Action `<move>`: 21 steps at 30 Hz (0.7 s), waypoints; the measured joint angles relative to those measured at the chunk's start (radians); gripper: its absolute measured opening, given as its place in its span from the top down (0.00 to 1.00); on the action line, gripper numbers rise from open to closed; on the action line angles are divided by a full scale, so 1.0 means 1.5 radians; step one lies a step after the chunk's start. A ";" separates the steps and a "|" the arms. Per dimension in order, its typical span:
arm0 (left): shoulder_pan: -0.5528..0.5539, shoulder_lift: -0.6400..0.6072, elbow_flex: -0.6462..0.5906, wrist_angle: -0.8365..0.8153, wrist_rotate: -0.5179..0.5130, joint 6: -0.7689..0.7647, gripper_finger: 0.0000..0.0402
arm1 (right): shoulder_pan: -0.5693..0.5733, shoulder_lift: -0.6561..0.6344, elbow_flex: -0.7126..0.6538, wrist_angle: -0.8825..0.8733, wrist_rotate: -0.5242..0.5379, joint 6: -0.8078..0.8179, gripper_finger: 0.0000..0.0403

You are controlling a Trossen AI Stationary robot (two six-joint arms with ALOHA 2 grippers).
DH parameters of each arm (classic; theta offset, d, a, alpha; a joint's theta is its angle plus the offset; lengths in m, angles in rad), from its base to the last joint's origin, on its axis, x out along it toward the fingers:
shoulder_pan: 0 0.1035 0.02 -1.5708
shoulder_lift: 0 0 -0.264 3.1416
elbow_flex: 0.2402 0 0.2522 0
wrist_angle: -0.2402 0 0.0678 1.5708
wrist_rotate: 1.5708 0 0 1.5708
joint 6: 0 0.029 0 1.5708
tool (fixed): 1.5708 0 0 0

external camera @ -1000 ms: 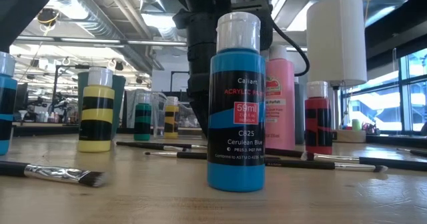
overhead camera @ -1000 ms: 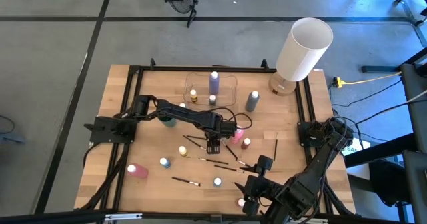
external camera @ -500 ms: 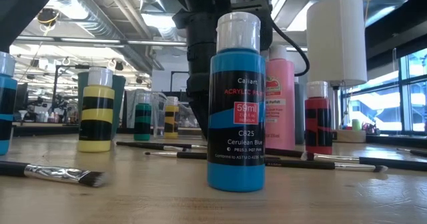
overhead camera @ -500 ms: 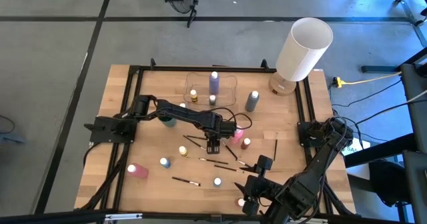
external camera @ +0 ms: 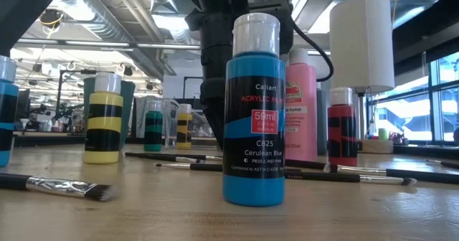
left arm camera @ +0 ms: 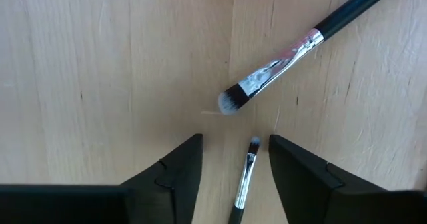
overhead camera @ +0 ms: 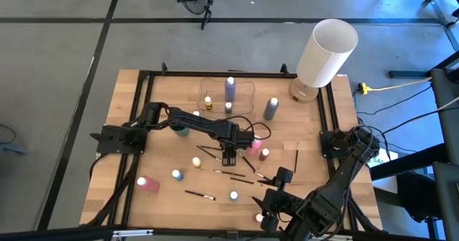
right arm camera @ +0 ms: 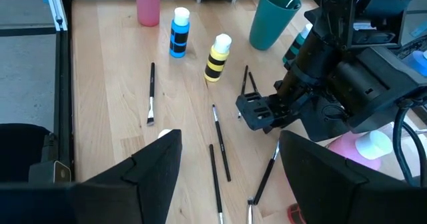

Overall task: Pick & Place Paint Supplies
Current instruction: Put the black paint brush into the green cup

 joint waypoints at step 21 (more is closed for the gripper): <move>0.001 0.000 0.000 0.002 -0.001 -0.006 0.75 | 0.000 0.000 0.000 0.000 0.000 0.000 0.36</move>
